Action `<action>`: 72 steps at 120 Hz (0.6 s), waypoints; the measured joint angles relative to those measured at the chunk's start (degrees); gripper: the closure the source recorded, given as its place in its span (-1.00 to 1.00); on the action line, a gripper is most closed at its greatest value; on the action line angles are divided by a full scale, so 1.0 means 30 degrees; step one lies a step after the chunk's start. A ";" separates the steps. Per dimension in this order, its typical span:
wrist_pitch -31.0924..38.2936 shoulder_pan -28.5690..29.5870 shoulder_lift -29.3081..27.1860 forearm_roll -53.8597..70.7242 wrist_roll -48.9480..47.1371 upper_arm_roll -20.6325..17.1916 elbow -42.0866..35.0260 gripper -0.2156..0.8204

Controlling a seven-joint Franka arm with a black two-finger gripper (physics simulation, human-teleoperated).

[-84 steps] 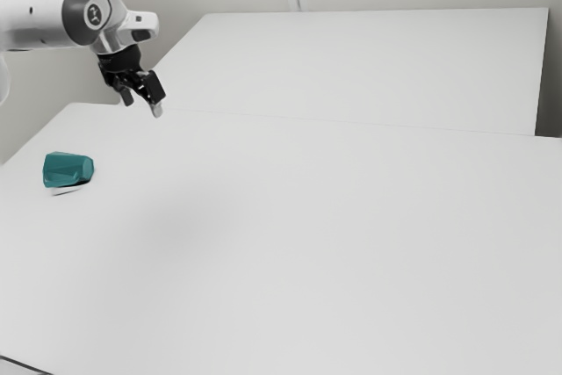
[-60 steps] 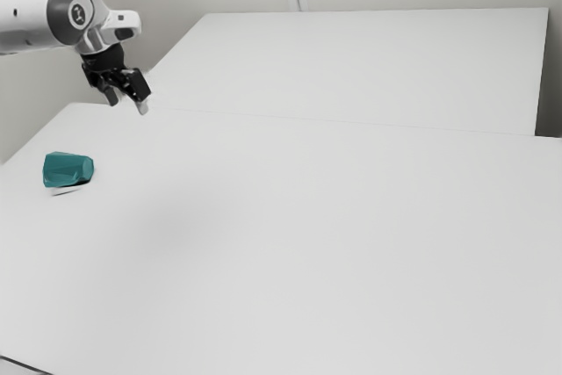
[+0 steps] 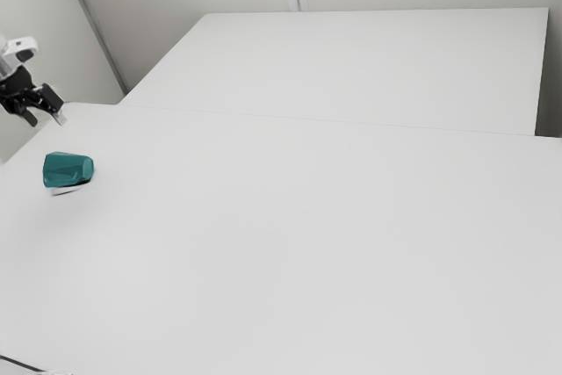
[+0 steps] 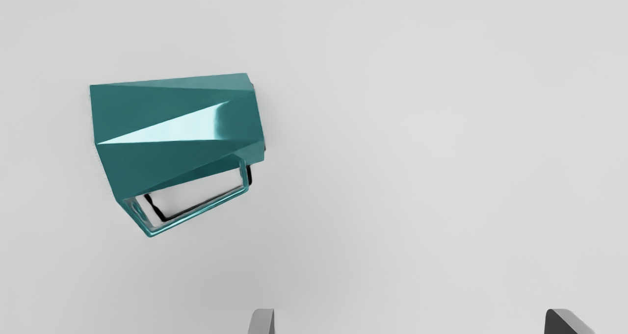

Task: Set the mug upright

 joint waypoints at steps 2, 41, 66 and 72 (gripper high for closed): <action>-0.0020 0.0321 0.0254 -0.0016 0.0135 -0.0199 0.0260 -0.58; -0.0185 0.4270 0.4586 0.0218 0.2887 -0.2832 0.4947 -0.58; -0.0065 0.5518 0.7068 0.0375 0.4535 -0.3936 0.6681 -0.58; -0.0038 0.5767 0.7520 0.0388 0.4879 -0.4080 0.7022 -0.58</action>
